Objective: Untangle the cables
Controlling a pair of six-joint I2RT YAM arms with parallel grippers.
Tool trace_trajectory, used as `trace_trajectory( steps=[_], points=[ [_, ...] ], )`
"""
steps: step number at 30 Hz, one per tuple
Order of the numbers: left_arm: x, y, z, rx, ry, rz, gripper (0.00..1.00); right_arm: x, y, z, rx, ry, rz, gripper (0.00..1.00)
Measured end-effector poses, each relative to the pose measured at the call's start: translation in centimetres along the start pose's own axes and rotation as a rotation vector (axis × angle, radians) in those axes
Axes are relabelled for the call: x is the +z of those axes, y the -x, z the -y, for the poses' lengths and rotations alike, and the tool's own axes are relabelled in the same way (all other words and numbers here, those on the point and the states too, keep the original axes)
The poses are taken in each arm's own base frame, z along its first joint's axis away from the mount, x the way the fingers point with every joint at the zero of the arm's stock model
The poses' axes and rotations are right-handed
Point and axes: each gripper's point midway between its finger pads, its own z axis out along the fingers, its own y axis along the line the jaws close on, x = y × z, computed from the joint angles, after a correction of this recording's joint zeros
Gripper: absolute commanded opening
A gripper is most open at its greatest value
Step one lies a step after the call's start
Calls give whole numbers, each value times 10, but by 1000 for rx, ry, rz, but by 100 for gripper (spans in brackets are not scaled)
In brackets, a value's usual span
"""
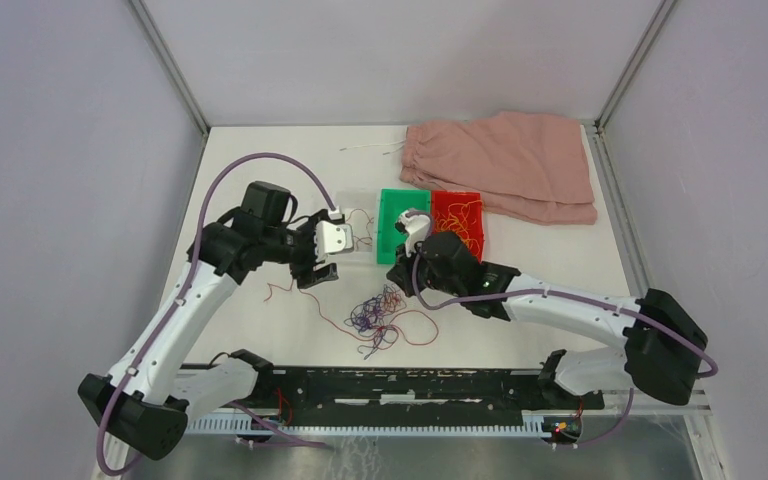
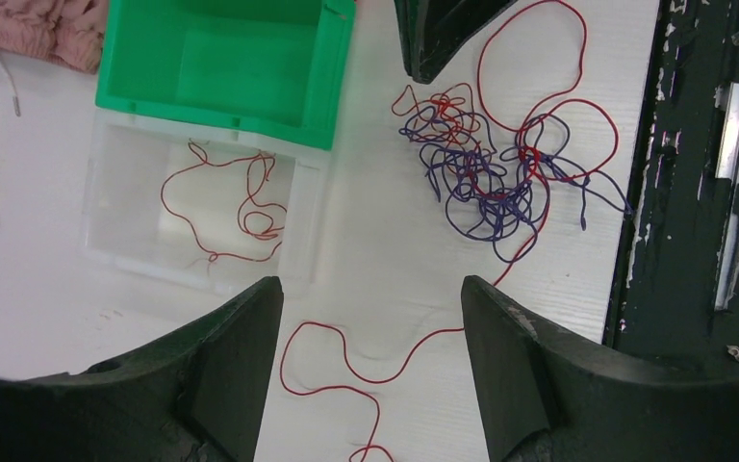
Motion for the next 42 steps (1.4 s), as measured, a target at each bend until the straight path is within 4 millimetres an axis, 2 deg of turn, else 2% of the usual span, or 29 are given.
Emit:
trace_trajectory(
  steps=[2,4,7,9,12,15,18,20,25,30,33,36,38,40,42],
  points=[
    [-1,5,-1,10,9,24,75,-6,17,-6,-5,15,40,40],
    [-3,9,1,19,14,44,76,-7,22,-7,-8,16,51,50],
    [-7,15,2,35,24,71,77,1,7,0,-16,-7,2,55],
    [-9,18,2,43,26,83,77,10,-11,6,-17,-26,-46,54],
    [-9,18,2,45,28,86,77,24,-51,21,-21,-66,-152,51],
    [-8,17,3,43,25,83,77,35,-83,32,-20,-96,-236,37],
    [-8,16,4,42,25,83,77,41,-99,37,-17,-111,-276,22],
    [-8,17,4,45,27,85,77,42,-100,38,-15,-113,-277,15],
    [-9,18,5,48,28,91,77,33,-77,30,-14,-90,-218,10],
    [-8,23,8,55,15,129,76,9,-33,8,-15,-18,-115,11],
    [-7,29,13,53,5,176,73,-6,0,-12,-20,52,-45,11],
    [-5,36,18,43,-13,233,66,-20,32,-34,-24,126,23,11],
    [-2,41,22,29,-30,270,56,-28,48,-50,-30,175,59,11],
    [2,44,26,16,-54,299,46,-34,58,-63,-34,214,83,12],
    [4,44,28,3,-67,311,43,-38,64,-73,-33,248,100,12]
  ],
)
